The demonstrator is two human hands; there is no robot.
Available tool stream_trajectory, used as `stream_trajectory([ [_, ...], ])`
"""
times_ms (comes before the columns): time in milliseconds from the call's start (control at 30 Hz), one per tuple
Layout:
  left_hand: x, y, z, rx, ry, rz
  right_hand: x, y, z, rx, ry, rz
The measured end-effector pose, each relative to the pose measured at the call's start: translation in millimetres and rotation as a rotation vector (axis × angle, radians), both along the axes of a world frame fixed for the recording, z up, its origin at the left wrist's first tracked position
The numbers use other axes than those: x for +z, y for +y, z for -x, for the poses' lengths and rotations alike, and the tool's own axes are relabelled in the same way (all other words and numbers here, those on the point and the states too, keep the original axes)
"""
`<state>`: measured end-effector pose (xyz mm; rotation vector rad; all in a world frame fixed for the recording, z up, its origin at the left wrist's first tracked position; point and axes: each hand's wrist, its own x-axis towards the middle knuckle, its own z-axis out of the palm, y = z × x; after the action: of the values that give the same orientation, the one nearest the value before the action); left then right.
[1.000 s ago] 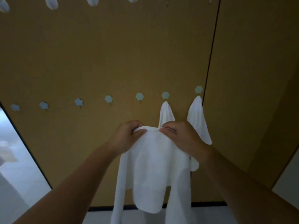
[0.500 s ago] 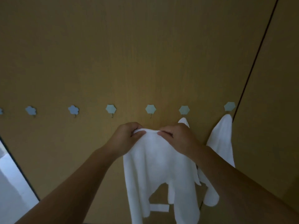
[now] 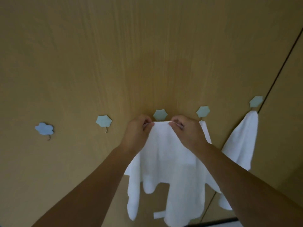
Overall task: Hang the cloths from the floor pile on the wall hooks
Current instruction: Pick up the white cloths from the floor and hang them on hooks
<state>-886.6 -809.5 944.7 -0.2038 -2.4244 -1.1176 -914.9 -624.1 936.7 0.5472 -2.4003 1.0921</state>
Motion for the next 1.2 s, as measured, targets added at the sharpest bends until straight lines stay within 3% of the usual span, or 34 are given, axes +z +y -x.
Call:
stream_trajectory([
  [367,-32,17,34,0.204,0.057,-0.032,-43,-6,46,-0.106,0.152,0.054],
  [700,-66,25,29,0.196,-0.017,-0.075,-82,-12,42,-0.075,0.118,0.037],
  [1000,-97,6,21,0.174,-0.132,0.061,-105,-9,35,-0.088,0.066,-0.179],
  [1200,-95,-3,4,0.143,-0.106,0.14,-115,12,13,-0.113,-0.1,-0.316],
])
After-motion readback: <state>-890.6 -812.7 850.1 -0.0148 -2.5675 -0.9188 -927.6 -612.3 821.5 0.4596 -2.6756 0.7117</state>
